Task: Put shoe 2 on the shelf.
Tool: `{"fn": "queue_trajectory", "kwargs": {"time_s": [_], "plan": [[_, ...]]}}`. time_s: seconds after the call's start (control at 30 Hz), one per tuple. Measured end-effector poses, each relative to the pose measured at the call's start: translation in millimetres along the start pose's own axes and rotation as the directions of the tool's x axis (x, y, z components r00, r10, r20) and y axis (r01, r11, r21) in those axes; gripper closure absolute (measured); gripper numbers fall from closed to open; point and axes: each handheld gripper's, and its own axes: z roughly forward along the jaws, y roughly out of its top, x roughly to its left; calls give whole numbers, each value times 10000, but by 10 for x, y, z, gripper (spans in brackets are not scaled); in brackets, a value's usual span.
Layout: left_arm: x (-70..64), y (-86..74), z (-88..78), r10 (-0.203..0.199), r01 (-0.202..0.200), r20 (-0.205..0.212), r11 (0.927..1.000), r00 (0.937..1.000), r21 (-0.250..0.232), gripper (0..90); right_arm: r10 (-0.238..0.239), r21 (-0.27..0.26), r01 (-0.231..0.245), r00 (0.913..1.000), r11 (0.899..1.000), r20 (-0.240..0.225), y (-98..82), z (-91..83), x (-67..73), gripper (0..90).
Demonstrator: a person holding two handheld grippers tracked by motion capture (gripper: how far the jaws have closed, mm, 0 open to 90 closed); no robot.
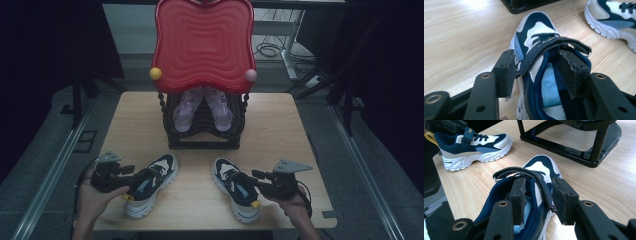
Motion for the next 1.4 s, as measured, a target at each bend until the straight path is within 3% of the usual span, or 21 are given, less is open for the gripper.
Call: {"fn": "queue_trajectory", "kwargs": {"time_s": [0.17, 0.43, 0.6, 0.8, 0.9, 1.03, 1.17, 1.4], "plan": [[8, 12, 112, 136, -129, -134, 9986, 9998, 505, 524, 24, 111, -24, 10000, 9999, 25, -1, 4, -10, 627], [34, 22, 127, 107, -110, 52, 9986, 9999, 516, 612, -272, 787, 269, 9996, 9965, 39, -5, 131, 38, 598], [29, 29, 130, 168, -169, 19, 9981, 9999, 591, 617, -116, 1059, 118, 9999, 9943, -25, 49, 200, 7, 587], [31, 27, 137, 160, -160, 11, 9976, 9999, 668, 614, -176, 1867, 183, 9998, 9823, -56, 113, 334, -58, 593], [55, 14, 152, 109, -119, 145, 9979, 9998, 642, 618, 36, 2054, -19, 10000, 9787, -82, 122, 419, -73, 593], [61, 2, 164, 76, -86, 157, 9980, 9998, 632, 635, -223, 2352, 206, 9997, 9717, 45, 142, 470, -46, 616], [29, -6, 159, 269, -265, -66, 9979, 9996, 587, 674, -951, 2644, 825, 9949, 9609, 350, 168, 480, 22, 674], [-2, -18, 151, 395, -377, -308, 9978, 9987, 543, 719, -677, 2232, 593, 9972, 9730, 302, 129, 453, 9, 708]]}}
